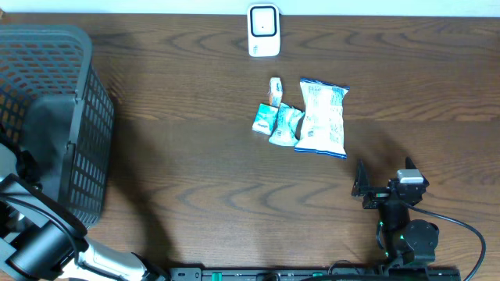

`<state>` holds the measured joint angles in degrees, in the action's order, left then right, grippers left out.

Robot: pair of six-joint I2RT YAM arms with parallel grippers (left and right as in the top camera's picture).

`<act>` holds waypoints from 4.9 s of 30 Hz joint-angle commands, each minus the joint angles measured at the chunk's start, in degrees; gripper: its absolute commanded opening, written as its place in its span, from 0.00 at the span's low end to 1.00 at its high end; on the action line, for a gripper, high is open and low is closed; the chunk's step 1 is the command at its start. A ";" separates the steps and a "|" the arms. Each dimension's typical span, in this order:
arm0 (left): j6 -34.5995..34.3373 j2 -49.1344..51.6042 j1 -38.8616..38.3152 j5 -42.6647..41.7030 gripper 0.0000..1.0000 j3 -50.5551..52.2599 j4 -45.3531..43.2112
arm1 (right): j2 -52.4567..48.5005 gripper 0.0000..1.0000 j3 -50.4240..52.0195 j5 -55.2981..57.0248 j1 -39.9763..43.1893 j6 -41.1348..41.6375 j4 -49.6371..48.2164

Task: Scan the item barcode
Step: 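Reach the left gripper into the basket toward the green Zam-Buk tin, then grasp the green Zam-Buk tin with the left gripper and lift it, then carry the Zam-Buk tin left of the packs and release it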

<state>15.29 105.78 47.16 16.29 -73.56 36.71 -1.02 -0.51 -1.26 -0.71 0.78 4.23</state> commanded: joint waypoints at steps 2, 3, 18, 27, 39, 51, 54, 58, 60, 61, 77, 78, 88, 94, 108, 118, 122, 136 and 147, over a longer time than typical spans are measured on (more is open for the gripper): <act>0.55 0.94 0.13 -6.75 0.35 0.55 2.64 | 0.20 0.99 0.15 0.07 0.72 -0.42 0.09; 0.55 0.87 0.13 -8.39 0.35 0.55 3.13 | 0.20 0.99 0.15 0.09 0.72 -0.42 0.09; -12.44 -0.50 0.04 -11.72 0.56 0.42 6.64 | 0.20 0.99 0.15 0.09 0.72 -0.42 0.09; -27.71 -9.01 0.04 -5.68 0.82 0.44 2.12 | 0.20 0.99 0.15 0.09 0.72 -0.42 0.09; -34.95 -8.57 1.75 0.28 1.00 10.01 -6.23 | 0.20 0.99 0.15 0.09 0.72 -0.42 0.11; -36.98 -6.14 8.66 -8.31 0.98 10.99 -9.88 | 0.20 0.99 0.15 0.09 0.72 -0.42 0.09; -35.85 -5.16 8.63 -8.44 0.98 10.99 -10.75 | 0.20 0.99 0.15 0.09 0.72 -0.42 0.11; -33.35 -4.24 8.59 -10.01 0.98 10.99 -12.31 | 0.20 0.99 0.15 0.07 0.72 -0.42 0.09; -33.38 -3.72 8.59 -11.28 0.98 10.99 -12.92 | 0.20 0.99 0.15 0.09 0.72 -0.44 0.09; -33.38 -3.45 8.59 -11.41 0.98 10.99 -13.31 | 0.20 0.99 0.15 0.09 0.72 -0.44 0.09; -30.10 -1.86 8.59 -11.19 0.82 11.32 -16.48 | 0.20 0.99 0.15 0.07 0.72 -0.42 0.09; -30.08 -1.60 8.59 -11.19 0.82 11.39 -16.48 | 0.20 0.99 0.15 0.09 0.72 -0.42 0.09; -29.88 0.63 8.59 -11.21 0.77 11.47 -14.49 | 0.20 0.99 0.15 0.07 0.72 -0.42 0.09; -29.88 0.52 8.55 -11.39 0.68 11.45 -13.18 | 0.20 0.99 0.15 0.09 0.72 -0.42 0.09; -29.90 -7.96 8.52 -11.41 0.54 11.39 -10.03 | 0.20 0.99 0.15 0.09 0.72 -0.42 0.09; -29.94 -23.41 8.52 -19.02 0.54 10.80 -10.99 | 0.20 0.99 0.15 0.09 0.72 -0.42 0.11; -29.94 -30.47 8.48 -29.70 0.54 10.32 -15.39 | 0.20 0.99 0.15 0.07 0.72 -0.42 0.11; -42.07 -46.42 -10.67 -51.60 0.54 10.32 -40.70 | 0.20 0.99 0.15 0.09 0.72 -0.42 0.11; -32.20 -39.23 -43.06 -45.75 0.54 10.34 -34.12 | 0.20 0.99 0.15 0.07 0.72 -0.42 0.09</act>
<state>-22.13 63.59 9.45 -32.95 -62.30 1.26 -1.02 -0.51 -1.26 -0.71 0.78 4.21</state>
